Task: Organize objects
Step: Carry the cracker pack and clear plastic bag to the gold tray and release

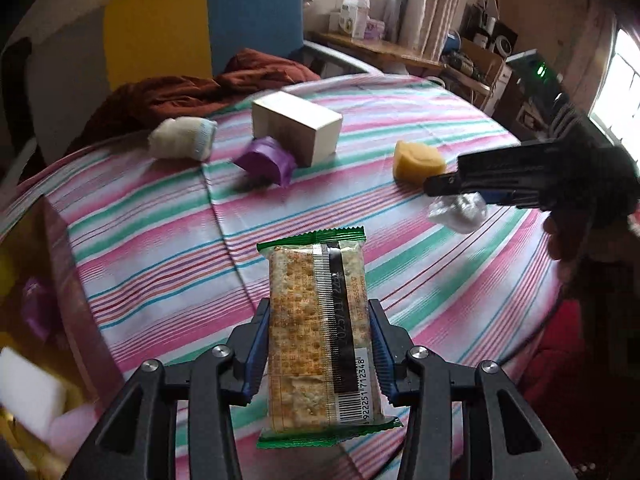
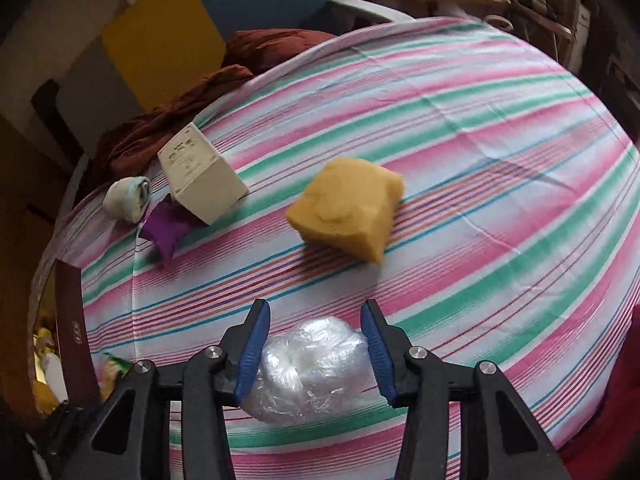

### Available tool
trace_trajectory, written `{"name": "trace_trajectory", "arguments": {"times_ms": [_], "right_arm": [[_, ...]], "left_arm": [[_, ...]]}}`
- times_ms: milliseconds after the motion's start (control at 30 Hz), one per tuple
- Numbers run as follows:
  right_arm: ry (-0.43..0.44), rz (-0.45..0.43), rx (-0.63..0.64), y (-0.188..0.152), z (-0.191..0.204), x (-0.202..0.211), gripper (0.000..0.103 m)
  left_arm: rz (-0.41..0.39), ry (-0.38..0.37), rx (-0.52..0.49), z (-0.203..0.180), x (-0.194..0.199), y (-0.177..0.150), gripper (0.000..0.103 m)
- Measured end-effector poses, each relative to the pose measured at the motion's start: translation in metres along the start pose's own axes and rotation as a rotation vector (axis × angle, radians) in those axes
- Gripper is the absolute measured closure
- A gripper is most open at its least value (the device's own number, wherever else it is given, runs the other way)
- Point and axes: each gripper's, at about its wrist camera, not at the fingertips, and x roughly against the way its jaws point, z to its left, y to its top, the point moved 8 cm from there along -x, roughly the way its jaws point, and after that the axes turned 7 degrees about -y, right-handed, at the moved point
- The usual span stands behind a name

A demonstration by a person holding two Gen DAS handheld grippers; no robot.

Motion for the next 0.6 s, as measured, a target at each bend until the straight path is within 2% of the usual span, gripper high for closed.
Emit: {"name": "trace_trajectory", "arguments": {"times_ms": [133, 367, 600], "right_arm": [[-0.004, -0.034, 0.006, -0.004, 0.016, 0.002, 0.056], [0.048, -0.053, 0.103, -0.010, 0.046, 0.011, 0.056], [0.161, -0.066, 0.155, -0.027, 0.099, 0.031, 0.056]], "left_arm": [[-0.043, -0.005, 0.024, 0.008, 0.027, 0.000, 0.057], [-0.155, 0.023, 0.103, 0.042, 0.087, 0.001, 0.057], [-0.218, 0.097, 0.206, 0.094, 0.131, -0.016, 0.057]]}}
